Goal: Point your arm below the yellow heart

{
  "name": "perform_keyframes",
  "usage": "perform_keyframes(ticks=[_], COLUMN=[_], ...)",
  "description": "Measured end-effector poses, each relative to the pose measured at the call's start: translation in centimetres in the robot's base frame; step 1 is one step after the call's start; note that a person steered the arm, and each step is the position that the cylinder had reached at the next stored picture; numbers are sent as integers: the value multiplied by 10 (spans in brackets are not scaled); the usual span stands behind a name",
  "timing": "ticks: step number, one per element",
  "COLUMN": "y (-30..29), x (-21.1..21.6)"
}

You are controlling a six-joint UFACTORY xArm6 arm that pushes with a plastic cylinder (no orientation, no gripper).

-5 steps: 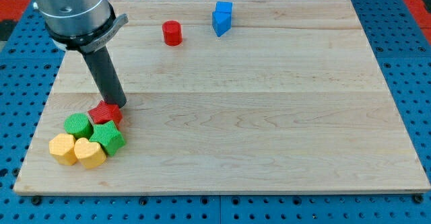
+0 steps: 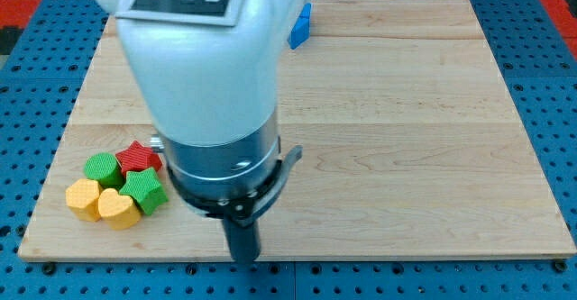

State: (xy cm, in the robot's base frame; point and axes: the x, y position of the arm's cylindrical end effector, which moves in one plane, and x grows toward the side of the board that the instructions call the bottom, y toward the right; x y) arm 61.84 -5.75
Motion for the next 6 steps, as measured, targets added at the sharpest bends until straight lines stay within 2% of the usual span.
perform_keyframes(ticks=[2, 3, 6], y=[-124, -158, -147], x=[-1, -5, -45])
